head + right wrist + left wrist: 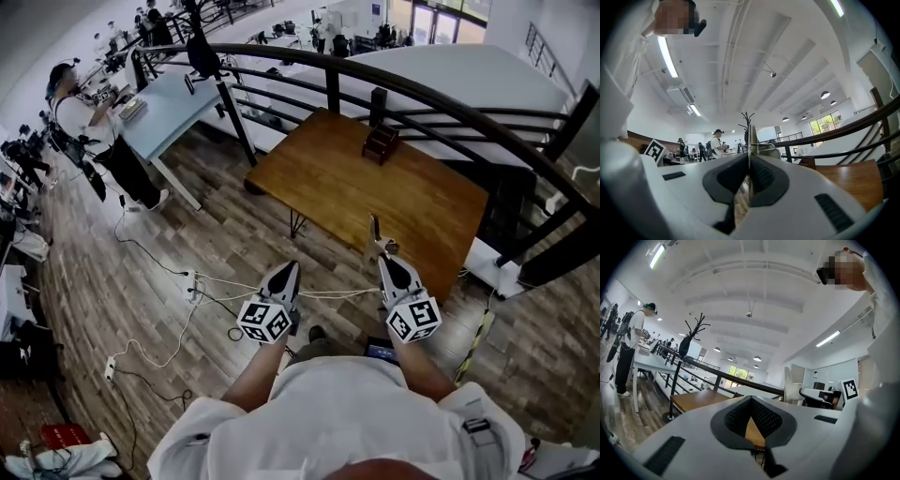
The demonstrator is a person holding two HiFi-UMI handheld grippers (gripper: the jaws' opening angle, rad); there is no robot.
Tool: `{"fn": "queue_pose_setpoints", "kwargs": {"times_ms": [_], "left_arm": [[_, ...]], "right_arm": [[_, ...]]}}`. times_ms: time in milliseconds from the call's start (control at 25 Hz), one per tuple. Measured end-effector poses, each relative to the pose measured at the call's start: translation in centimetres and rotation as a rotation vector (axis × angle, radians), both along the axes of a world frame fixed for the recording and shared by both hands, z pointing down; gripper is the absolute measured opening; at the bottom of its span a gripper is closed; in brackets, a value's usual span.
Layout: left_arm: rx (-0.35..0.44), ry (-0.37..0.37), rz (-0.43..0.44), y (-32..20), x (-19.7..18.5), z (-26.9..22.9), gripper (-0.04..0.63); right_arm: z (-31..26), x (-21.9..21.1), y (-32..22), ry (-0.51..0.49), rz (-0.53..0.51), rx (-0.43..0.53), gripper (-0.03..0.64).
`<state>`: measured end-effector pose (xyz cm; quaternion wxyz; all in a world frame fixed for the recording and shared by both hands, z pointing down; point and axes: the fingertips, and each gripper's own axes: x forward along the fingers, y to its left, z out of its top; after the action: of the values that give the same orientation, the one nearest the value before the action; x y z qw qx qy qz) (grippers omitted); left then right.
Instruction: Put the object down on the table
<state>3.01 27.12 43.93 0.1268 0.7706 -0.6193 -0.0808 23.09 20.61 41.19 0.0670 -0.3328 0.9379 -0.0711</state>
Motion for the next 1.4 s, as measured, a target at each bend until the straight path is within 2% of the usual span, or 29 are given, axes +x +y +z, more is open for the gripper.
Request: {"fn": "queue_pose_setpoints", "kwargs": {"times_ms": [280,440,560,720,880,1120,1400], "left_arm": [[0.047,0.015,0.031,-7.4,-6.2,-2.2,0.014],[0.061,-0.011,0.075,-9.5,-8.6,-2.8,0.014],[0.050,-0.008,0.093,-10.5,-10.7,-1.9,0.014],[0.031,0.036,0.067,-12.4,-13.7,-0.6,0.014],[0.014,0.044,0.061,-15.2,-15.2,0.5,0.014],[0.008,0.005,0.078,-21.3,-18.3,-0.1,0.014],[0.008,-0.041,0.090,-31.6,-20.5,-1.8,0.014]], "right_arm": [[-2.4,-5.7,-7.0,-0.010,0.027,0.027,0.026],[-2.8,-8.7,-8.6,-0.030,0.019,0.021,0.026],[-2.4,-10.7,-9.8,-0.045,0.027,-0.004,0.026],[-2.3,-12.9,-12.2,-0.035,0.022,-0.017,0.026],[-1.8,-13.9,-15.7,-0.045,0.035,-0.024,0.026],[-0.9,-16.5,-22.4,-0.097,0.061,-0.054,0.025],[-1.2,-18.4,-31.7,-0.140,0.061,-0.066,0.026]]}}
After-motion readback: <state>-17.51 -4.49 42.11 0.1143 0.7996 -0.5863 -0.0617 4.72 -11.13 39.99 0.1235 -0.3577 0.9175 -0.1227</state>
